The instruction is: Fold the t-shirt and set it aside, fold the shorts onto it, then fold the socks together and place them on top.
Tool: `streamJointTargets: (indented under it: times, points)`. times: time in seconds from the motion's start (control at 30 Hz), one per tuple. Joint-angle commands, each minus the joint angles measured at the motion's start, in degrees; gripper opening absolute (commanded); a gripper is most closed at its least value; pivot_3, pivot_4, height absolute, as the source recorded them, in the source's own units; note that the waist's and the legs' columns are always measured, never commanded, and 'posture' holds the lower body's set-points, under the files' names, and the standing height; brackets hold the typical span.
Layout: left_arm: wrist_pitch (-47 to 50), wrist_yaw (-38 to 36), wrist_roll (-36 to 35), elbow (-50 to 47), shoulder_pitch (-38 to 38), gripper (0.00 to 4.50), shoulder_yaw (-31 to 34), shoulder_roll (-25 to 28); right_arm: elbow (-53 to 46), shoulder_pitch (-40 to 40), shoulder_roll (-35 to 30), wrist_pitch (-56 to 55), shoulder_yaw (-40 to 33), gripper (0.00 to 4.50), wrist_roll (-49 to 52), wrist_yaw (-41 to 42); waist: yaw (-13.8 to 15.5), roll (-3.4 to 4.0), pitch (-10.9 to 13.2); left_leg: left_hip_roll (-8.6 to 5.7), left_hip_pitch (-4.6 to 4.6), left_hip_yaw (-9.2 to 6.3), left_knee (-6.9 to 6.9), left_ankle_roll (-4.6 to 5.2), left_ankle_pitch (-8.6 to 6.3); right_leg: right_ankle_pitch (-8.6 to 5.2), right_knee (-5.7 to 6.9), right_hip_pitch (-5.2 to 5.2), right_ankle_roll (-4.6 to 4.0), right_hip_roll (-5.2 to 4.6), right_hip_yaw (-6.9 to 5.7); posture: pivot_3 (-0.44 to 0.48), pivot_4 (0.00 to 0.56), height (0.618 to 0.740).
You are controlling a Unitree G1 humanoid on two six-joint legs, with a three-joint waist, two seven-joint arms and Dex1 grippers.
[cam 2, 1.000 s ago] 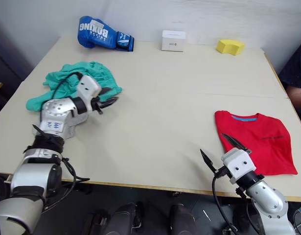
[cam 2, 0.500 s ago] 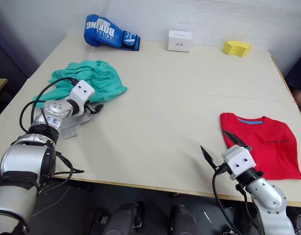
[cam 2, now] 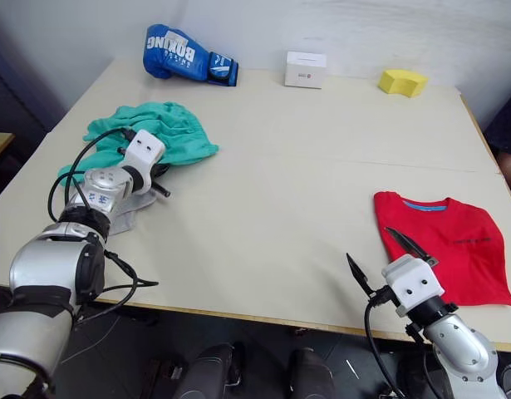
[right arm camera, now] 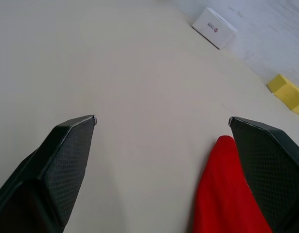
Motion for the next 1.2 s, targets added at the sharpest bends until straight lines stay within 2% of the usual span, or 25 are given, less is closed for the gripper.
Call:
streamJointTargets:
  times: [0.03,0.23,0.33,0.4,0.53,0.63,0.7,0.73,0.77,0.87,0.97,1.07,1.17,1.2]
  points:
    - [-5.2,-5.4,-2.0,-2.4,-4.9,0.03,1.2,-0.9,-2.9,0.7,-0.1,0.2,-1.2,4.50,0.0,-0.3,0.0,-0.01,0.0,-0.01,0.00,0.00,0.00,0.00,0.00,0.00,-0.01,0.00,0.00,0.02,-0.02,0.000,0.150,0.740]
    - [-14.5,-25.5,-6.1,-5.7,-9.5,0.03,1.2,-4.4,-1.5,-1.6,-0.7,0.6,-0.1,4.50,-0.1,0.3,-0.3,-0.01,0.0,-0.02,0.02,0.16,-0.01,0.00,-0.01,0.00,-0.03,-0.01,0.00,0.10,-0.23,0.000,0.150,0.740]
    - [-18.4,-39.7,-9.8,-10.8,-7.4,0.03,0.2,-7.2,0.3,-3.9,-1.1,0.6,0.6,4.50,0.1,1.1,-0.6,-0.01,0.0,0.01,0.09,0.25,-0.01,0.01,-0.01,0.00,-0.01,-0.01,0.01,0.11,-0.19,0.000,0.150,0.740]
    - [-18.5,-47.3,-12.9,-17.2,-3.2,0.03,-1.0,-9.2,1.7,-5.5,-1.5,0.4,1.1,4.50,0.1,1.9,-0.8,0.00,0.0,0.02,0.10,0.28,0.00,0.02,-0.01,0.00,0.01,-0.02,0.01,0.15,-0.18,0.000,0.150,0.740]
    - [-17.4,-52.3,-14.2,-29.1,6.5,0.03,-5.1,-9.7,3.8,-7.5,-2.0,-0.1,1.9,4.50,0.1,3.0,-1.8,0.02,0.0,0.05,0.14,0.29,0.04,0.04,0.01,0.00,0.07,-0.01,0.00,0.10,-0.07,0.000,0.150,0.740]
    - [-9.7,-51.3,-15.4,-41.5,18.0,0.03,-8.1,-11.0,5.8,-9.0,-3.9,-1.2,2.9,4.50,-0.4,5.2,-2.0,0.06,0.0,0.17,0.15,0.31,0.08,0.03,0.03,0.01,0.10,-0.01,0.00,0.09,-0.02,0.000,0.150,0.740]
    - [-5.6,-47.7,-14.7,-48.0,22.8,0.03,-9.4,-11.9,6.8,-9.8,-4.8,-1.6,3.1,4.50,0.1,6.2,-1.8,0.06,0.0,0.17,0.15,0.28,0.10,0.03,0.02,0.00,0.10,0.01,0.00,0.07,0.15,0.000,0.150,0.740]
    - [-4.0,-45.3,-14.1,-50.1,24.4,0.43,-9.8,-12.3,7.0,-10.2,-5.0,-1.5,3.3,4.50,0.4,6.7,-1.7,0.06,0.0,0.16,0.12,0.22,0.14,0.05,0.02,0.01,0.10,0.02,0.00,0.07,0.24,0.000,0.150,0.740]
    - [-2.8,-43.8,-13.7,-51.6,25.5,0.62,-10.2,-12.4,7.1,-10.5,-5.2,-1.4,3.6,4.50,0.7,7.1,-1.4,0.06,0.0,0.16,0.08,0.18,0.22,0.06,0.02,0.01,0.13,0.02,0.00,0.07,0.30,0.000,0.150,0.740]
    - [-1.1,-42.7,-13.1,-57.8,30.2,1.57,-12.3,-11.1,6.8,-12.1,-5.9,0.4,5.0,4.50,2.7,9.7,-1.3,0.06,0.0,0.15,0.05,0.05,0.34,0.11,-0.02,0.02,0.14,0.10,0.01,0.00,0.30,0.000,0.150,0.740]
    - [3.9,-40.0,-14.7,-65.2,34.9,2.50,-10.9,-8.8,5.6,-14.9,-6.9,3.6,7.2,4.50,3.9,11.9,-1.8,0.12,-0.1,0.16,0.08,0.05,0.30,0.09,-0.04,0.02,0.12,0.12,0.01,-0.03,0.32,0.000,0.150,0.740]
    - [10.7,-38.6,-18.1,-74.2,39.7,3.49,-7.5,-4.7,6.4,-18.3,-8.7,3.0,10.4,4.50,2.7,15.1,-1.9,0.13,-0.1,0.25,0.09,0.06,0.24,0.03,-0.04,0.01,0.13,0.07,-0.01,0.02,0.31,0.000,0.150,0.740]
    - [17.6,-40.4,-22.4,-83.0,45.3,4.40,-5.1,1.4,11.0,-23.5,-9.7,1.2,14.0,4.50,0.4,17.4,-2.3,0.15,-0.1,0.36,0.15,0.04,0.18,-0.06,-0.03,-0.01,0.14,0.07,-0.07,0.09,0.29,0.000,0.150,0.740]
    - [18.8,-39.3,-22.5,-85.1,47.2,4.48,-3.6,3.3,13.2,-25.5,-10.0,0.5,15.5,4.50,-0.8,18.1,-2.3,0.15,-0.1,0.36,0.16,0.04,0.18,-0.08,-0.04,-0.02,0.14,0.08,-0.08,0.10,0.28,0.000,0.150,0.740]
